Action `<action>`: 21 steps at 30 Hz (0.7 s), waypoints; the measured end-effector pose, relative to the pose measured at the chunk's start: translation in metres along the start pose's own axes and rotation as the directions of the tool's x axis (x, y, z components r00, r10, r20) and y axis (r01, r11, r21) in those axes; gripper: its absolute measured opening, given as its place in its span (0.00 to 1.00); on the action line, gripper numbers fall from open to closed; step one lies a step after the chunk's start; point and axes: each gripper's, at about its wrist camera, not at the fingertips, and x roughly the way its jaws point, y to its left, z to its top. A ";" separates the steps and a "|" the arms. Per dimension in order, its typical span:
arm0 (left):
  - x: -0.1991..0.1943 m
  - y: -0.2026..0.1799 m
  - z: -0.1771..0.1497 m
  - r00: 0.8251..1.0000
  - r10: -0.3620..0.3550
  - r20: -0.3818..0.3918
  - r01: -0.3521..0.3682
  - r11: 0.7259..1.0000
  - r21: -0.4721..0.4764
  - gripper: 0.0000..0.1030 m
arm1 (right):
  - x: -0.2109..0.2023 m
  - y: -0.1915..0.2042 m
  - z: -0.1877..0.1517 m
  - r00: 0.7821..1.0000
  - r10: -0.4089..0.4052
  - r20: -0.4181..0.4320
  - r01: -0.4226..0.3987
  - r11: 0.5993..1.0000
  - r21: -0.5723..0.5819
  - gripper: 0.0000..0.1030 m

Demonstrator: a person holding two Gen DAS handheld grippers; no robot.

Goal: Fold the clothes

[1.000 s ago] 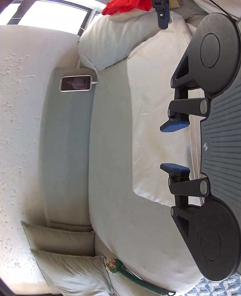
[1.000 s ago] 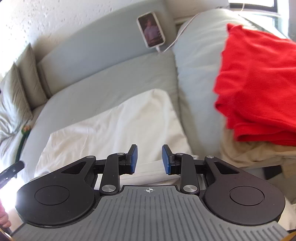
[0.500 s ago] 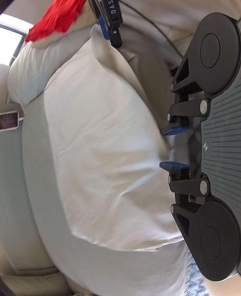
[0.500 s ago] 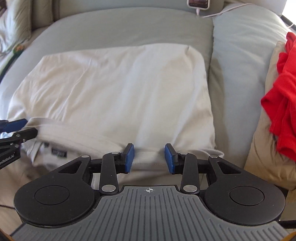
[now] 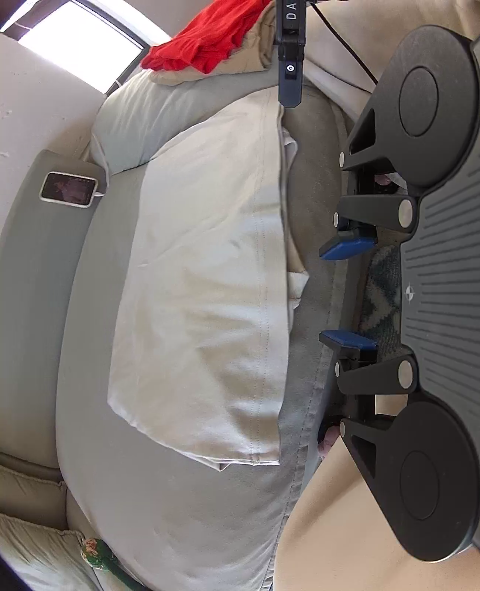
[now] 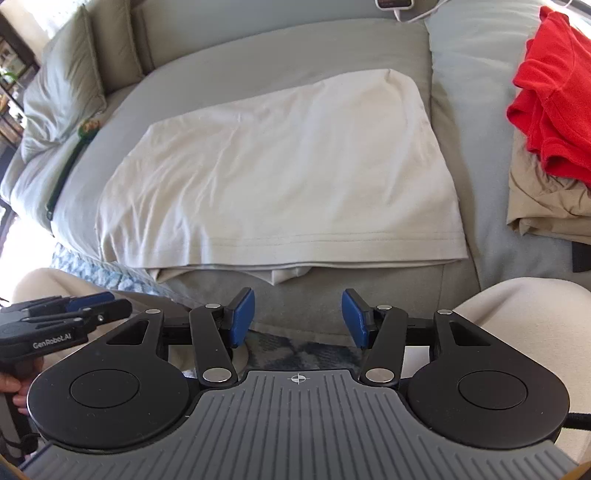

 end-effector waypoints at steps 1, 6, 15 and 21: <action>0.000 0.001 0.001 1.000 -0.001 0.013 0.001 1.000 -0.011 0.40 | 0.000 0.002 0.000 1.000 0.007 0.022 -0.007 1.000 -0.004 0.53; 0.011 -0.006 0.020 0.990 0.063 0.127 -0.065 0.998 0.017 0.39 | 0.010 0.007 0.012 0.987 -0.034 0.156 0.037 0.999 -0.015 0.35; 0.058 -0.046 0.023 0.987 0.150 0.049 -0.157 0.965 0.212 0.40 | 0.057 -0.005 0.019 0.958 -0.187 0.218 0.191 0.982 0.002 0.37; 0.035 -0.046 0.057 0.992 0.092 0.081 -0.103 0.983 0.150 0.43 | 0.018 -0.024 0.035 0.982 -0.086 0.168 0.067 0.992 0.111 0.46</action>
